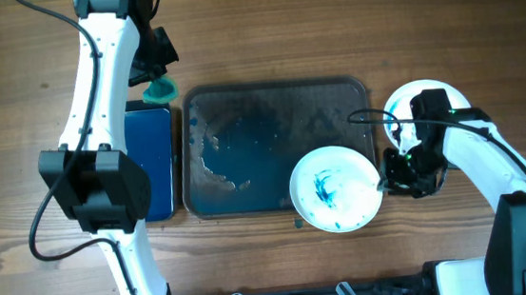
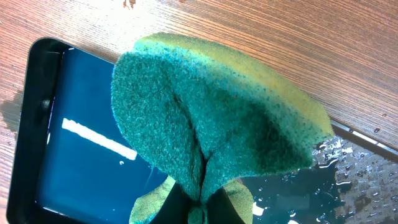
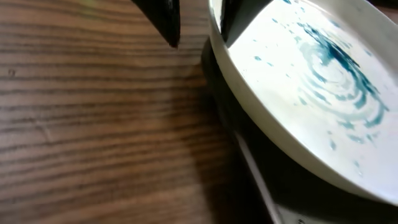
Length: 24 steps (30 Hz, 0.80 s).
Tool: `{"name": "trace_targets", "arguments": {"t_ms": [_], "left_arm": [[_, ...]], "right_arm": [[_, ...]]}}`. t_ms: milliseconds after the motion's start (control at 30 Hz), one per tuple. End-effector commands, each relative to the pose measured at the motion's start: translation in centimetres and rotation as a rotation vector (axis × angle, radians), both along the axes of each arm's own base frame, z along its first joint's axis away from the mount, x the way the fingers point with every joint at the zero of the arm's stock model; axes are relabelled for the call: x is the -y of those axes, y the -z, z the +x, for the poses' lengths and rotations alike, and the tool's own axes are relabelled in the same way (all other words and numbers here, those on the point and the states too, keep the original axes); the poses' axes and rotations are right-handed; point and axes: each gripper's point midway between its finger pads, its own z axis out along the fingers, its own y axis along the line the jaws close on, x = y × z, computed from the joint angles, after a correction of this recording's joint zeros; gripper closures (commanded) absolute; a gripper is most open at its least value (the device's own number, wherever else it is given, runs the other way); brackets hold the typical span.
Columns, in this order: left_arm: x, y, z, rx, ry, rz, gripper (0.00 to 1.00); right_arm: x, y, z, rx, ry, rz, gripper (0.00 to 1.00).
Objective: Clean dirty plates on tray and stack at the side
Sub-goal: 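Grip the rim of the last plate with the right gripper, pull it center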
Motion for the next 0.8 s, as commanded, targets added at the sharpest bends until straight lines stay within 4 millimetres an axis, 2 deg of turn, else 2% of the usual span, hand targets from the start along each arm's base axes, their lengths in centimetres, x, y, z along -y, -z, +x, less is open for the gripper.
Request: {"name": "trace_targets", "arguments": {"t_ms": [0, 100, 167, 267, 400, 533, 633, 700, 767], "left_arm": [[0.2, -1.9, 0.3, 0.055, 0.010, -0.008, 0.96], [0.2, -1.9, 0.3, 0.055, 0.010, -0.008, 0.96], [0.2, -1.9, 0.3, 0.055, 0.010, -0.008, 0.96], [0.2, -1.9, 0.3, 0.055, 0.010, -0.008, 0.96], [0.2, -1.9, 0.3, 0.056, 0.010, -0.008, 0.96], [0.2, -2.0, 0.4, 0.060, 0.009, -0.009, 0.96], [0.3, -2.0, 0.5, 0.064, 0.009, -0.009, 0.96], [0.3, -2.0, 0.6, 0.070, 0.009, -0.010, 0.96], [0.3, -2.0, 0.6, 0.070, 0.010, -0.010, 0.96]], "right_arm": [[-1.7, 0.1, 0.3, 0.028, -0.058, 0.064, 0.79], [-2.4, 0.2, 0.3, 0.038, -0.094, 0.054, 0.79], [-1.9, 0.5, 0.3, 0.028, -0.083, 0.007, 0.80], [-1.7, 0.6, 0.8, 0.050, -0.086, -0.005, 0.96], [-2.5, 0.4, 2.4, 0.098, -0.043, 0.004, 0.96], [-5.6, -1.8, 6.8, 0.227, 0.022, 0.028, 0.96], [-9.3, -3.6, 10.3, 0.328, 0.094, 0.079, 0.96], [-11.6, -3.5, 11.8, 0.375, 0.105, 0.098, 0.96], [-13.2, -2.2, 12.1, 0.365, 0.114, 0.088, 0.96]]}}
